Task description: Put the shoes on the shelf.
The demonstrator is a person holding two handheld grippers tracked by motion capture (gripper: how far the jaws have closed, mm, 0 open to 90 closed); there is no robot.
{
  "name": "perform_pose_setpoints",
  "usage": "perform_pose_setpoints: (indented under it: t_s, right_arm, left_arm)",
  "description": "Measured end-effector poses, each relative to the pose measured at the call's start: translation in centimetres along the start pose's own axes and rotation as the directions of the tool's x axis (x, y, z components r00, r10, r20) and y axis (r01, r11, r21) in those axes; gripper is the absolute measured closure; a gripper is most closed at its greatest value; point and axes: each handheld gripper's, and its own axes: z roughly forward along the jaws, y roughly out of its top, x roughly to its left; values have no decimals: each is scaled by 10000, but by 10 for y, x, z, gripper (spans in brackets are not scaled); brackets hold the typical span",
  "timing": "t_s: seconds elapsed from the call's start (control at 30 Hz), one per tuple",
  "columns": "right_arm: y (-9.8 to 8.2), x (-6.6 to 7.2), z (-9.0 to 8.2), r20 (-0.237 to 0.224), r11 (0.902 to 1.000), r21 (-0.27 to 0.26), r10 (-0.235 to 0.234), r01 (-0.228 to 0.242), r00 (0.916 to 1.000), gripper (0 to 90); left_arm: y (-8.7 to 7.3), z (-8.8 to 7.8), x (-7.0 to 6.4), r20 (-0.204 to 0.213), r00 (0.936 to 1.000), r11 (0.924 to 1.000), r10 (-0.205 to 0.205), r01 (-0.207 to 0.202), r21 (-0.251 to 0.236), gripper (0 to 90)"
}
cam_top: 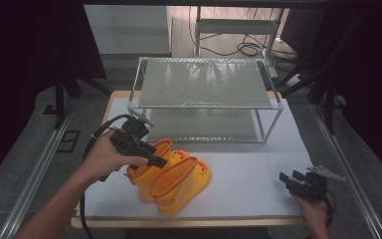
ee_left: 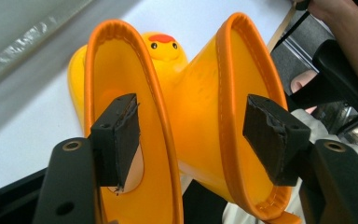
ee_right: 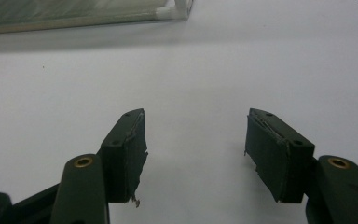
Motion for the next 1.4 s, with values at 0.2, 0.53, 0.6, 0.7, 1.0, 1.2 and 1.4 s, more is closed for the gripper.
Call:
perform_pose_setpoints:
  t_s: [0.2,0.53,0.6,0.7,1.0,1.2,1.4]
  right_arm:
    - [0,0,0,16,10000,4,-3,3,10000,375]
    - [-1,0,0,46,10000,49,75,-75,10000,376]
    - [-1,0,1,58,10000,64,62,-63,10000,377]
    - [-1,0,1,60,10000,65,66,-67,10000,377]
    - [-1,-1,1,83,9999,108,64,-65,9999,377]
    - [-1,-1,0,91,9999,95,78,-79,9999,377]
    - [-1,-1,1,91,9999,107,59,-60,9999,377]
  left_arm:
    - [1,4,2,272,9996,9999,-84,81,111,340]
    - [5,24,-4,493,9988,9975,-45,10,713,304]
    - [6,30,-5,308,9995,9961,-22,-5,887,306]
    - [9,40,-4,65,9999,9936,-101,93,1127,323]
    - [11,47,-8,-646,9975,9940,-287,353,1035,503]
    - [10,46,-6,-831,9957,9945,-421,497,920,662]
    - [8,48,-2,-1233,9912,9959,-487,576,703,752]
